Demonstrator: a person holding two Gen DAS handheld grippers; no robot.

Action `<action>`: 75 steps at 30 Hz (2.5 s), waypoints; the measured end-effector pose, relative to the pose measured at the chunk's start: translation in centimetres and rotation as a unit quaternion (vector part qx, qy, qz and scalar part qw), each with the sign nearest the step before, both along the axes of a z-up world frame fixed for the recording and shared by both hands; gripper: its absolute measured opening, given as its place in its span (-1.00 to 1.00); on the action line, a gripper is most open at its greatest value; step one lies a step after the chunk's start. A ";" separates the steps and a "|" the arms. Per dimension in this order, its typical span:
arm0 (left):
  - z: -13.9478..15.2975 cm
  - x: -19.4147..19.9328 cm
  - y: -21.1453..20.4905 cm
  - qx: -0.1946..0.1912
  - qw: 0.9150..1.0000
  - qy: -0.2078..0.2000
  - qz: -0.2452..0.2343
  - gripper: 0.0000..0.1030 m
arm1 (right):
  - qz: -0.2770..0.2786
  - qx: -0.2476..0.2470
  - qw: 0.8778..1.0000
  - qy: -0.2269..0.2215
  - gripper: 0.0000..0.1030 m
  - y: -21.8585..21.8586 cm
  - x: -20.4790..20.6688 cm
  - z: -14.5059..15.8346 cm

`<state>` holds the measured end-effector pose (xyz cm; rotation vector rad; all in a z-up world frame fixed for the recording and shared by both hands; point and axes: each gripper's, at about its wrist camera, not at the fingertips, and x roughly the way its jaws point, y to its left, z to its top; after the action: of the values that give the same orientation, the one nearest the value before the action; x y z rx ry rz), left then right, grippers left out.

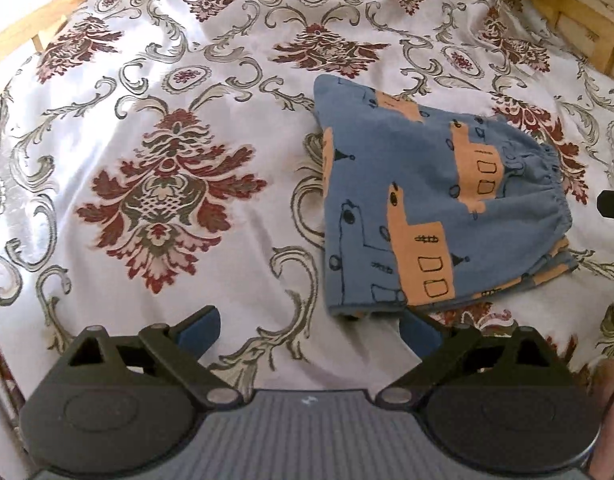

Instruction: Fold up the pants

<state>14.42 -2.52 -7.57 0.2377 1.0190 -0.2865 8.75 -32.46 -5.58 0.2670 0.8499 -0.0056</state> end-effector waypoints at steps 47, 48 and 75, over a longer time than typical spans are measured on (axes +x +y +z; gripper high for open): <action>-1.2 9.9 0.3 -0.146 0.974 0.070 -0.161 0.02 | 0.093 0.250 0.964 0.024 -0.34 -3.4 7.6 -6.5; -1.2 9.9 0.2 -0.144 0.974 0.070 -0.160 -0.01 | 0.089 0.241 0.966 0.022 -0.36 -3.2 7.5 -6.3; 1.0 6.3 -1.6 -0.076 0.984 -0.002 -0.159 -0.59 | 0.135 -0.155 0.974 -0.092 -0.56 7.8 2.2 -2.1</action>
<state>20.70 -4.15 -6.52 0.2626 0.9479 -0.6496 10.94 -24.65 -7.70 -0.1418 0.6828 0.1364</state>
